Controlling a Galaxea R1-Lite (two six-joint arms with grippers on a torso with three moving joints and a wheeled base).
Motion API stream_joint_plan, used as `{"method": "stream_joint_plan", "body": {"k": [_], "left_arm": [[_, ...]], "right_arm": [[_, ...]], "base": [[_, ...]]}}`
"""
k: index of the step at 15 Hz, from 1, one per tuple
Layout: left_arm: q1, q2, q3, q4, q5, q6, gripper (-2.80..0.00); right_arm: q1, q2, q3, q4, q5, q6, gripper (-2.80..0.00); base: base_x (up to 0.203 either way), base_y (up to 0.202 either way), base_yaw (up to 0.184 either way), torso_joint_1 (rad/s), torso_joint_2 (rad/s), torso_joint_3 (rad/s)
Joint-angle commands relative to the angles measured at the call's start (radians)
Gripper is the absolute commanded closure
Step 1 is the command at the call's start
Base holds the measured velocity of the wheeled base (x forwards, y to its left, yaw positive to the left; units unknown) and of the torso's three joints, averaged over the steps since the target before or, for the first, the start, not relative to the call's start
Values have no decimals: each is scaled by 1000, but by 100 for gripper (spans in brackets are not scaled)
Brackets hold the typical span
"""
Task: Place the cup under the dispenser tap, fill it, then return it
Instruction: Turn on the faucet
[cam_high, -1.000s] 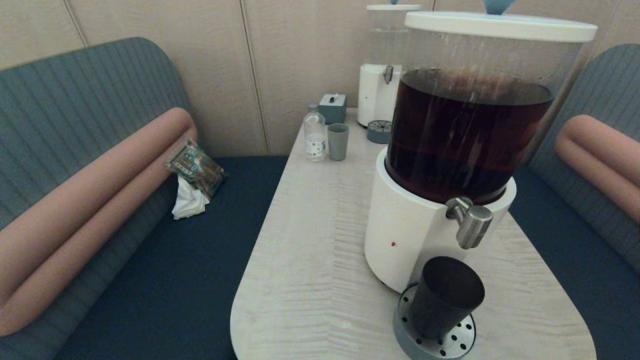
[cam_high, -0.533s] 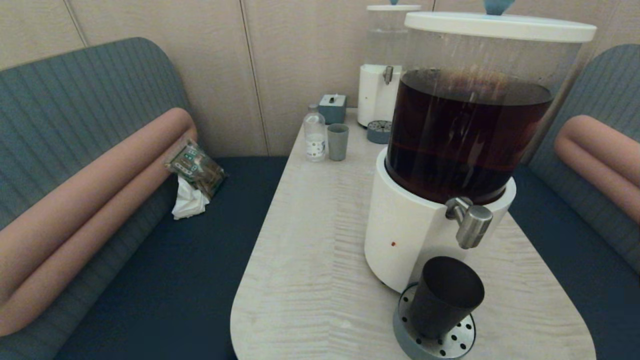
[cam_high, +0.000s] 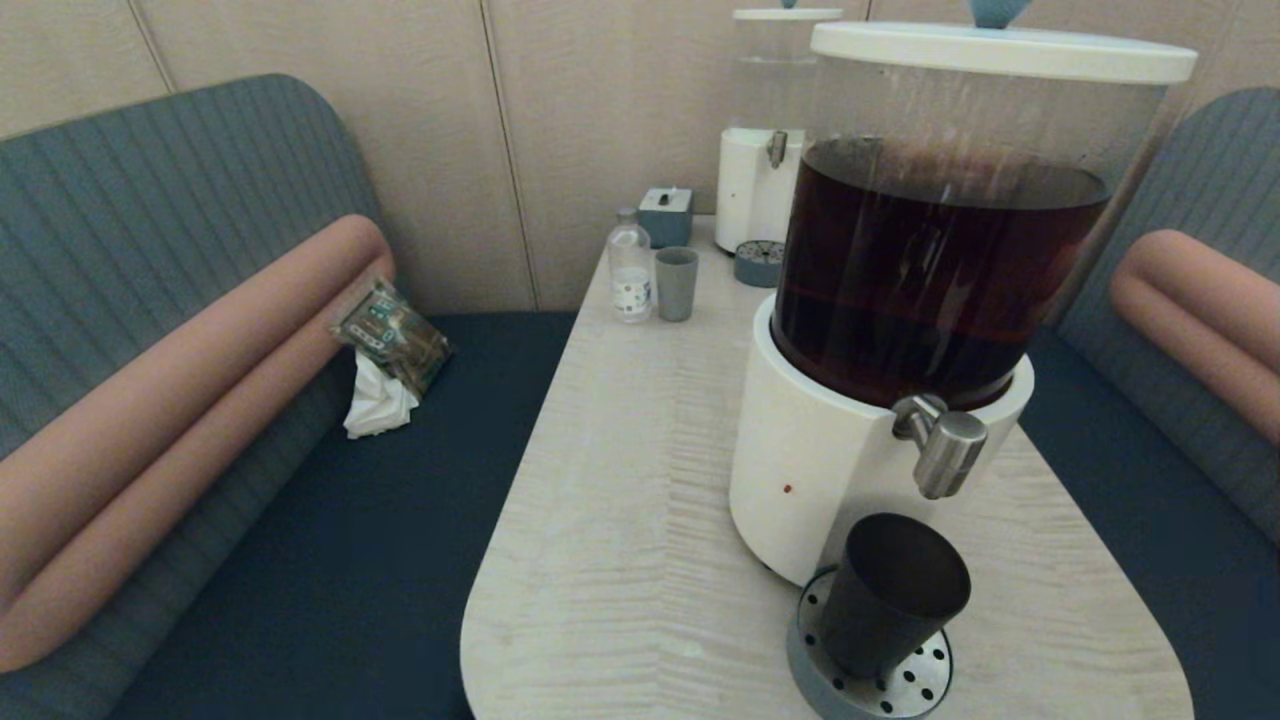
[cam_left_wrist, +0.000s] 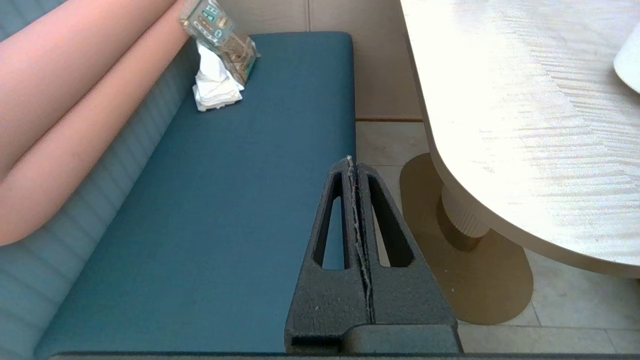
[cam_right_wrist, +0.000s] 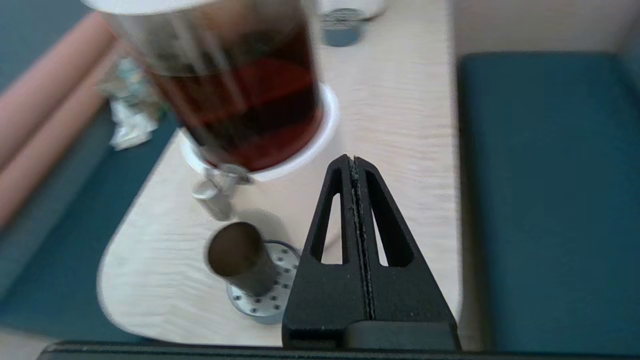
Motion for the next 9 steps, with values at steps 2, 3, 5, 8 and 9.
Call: {"method": "stream_joint_plan", "body": {"k": [2,3,5,8,9], "left_arm": [[0,1,0,-1,0,0,0],[0,1,1,-1,0,0,0],[0,1,1,-1,0,0,0],[0,1,-1,-1,0,0,0],[1,1,-1,-1,0,0,0]], "right_arm": [[43,49,-51,78,5,-29,0],[47,59,-72,137,12,-62,0],[28,72,-72,206,39,-181,0],[8,125,-110,218,46,-250,0],[7,159,-128,223,50,-247,0]], "base": [[0,0,0,0,0,0],[0,0,0,0,0,0],[0,0,0,0,0,0],[0,0,0,0,0,0],[0,0,0,0,0,0]]}}
